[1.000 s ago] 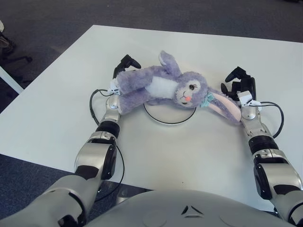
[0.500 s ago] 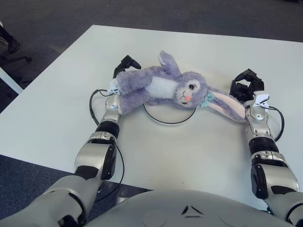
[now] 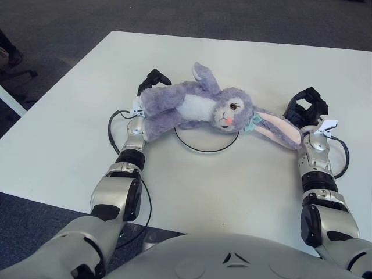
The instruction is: Put the doll into the plate.
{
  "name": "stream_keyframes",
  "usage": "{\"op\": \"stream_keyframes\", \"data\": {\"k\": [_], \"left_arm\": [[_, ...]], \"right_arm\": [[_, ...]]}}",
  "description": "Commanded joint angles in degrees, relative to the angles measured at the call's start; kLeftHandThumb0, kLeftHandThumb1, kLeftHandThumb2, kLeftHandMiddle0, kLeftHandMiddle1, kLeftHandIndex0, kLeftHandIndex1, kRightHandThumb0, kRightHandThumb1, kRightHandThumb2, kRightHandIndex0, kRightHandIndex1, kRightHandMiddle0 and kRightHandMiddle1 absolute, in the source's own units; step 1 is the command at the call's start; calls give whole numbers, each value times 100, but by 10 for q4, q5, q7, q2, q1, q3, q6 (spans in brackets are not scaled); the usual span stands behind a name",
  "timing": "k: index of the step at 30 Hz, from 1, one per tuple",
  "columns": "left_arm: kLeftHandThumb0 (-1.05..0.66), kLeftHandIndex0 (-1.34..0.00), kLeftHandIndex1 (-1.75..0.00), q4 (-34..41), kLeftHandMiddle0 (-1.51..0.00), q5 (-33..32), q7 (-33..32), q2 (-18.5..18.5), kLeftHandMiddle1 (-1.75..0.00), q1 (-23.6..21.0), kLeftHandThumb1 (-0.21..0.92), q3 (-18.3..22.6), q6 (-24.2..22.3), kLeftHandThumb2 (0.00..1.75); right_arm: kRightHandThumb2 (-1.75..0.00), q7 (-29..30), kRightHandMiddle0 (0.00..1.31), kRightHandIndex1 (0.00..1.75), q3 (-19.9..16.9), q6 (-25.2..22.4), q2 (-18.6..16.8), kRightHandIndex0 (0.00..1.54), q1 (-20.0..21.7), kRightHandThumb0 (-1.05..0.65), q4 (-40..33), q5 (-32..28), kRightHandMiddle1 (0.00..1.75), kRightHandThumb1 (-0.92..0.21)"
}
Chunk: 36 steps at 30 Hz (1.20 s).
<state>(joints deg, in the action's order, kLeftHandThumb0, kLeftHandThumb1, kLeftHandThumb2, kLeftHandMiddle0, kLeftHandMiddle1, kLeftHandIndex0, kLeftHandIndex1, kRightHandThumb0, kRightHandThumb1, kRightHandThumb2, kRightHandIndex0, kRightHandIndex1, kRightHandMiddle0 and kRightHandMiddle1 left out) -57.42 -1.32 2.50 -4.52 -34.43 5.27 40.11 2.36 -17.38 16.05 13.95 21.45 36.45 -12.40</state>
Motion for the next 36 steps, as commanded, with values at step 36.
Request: {"op": "stream_keyframes", "data": {"k": [36], "left_arm": [[-46,-56,-175,0,-123,-26,38,7,-175,100,38,20,-39,123]], "right_arm": [[-153,-84,76,175,-26,175,-50,123,-45,-56,59,-22,175,-14]]}}
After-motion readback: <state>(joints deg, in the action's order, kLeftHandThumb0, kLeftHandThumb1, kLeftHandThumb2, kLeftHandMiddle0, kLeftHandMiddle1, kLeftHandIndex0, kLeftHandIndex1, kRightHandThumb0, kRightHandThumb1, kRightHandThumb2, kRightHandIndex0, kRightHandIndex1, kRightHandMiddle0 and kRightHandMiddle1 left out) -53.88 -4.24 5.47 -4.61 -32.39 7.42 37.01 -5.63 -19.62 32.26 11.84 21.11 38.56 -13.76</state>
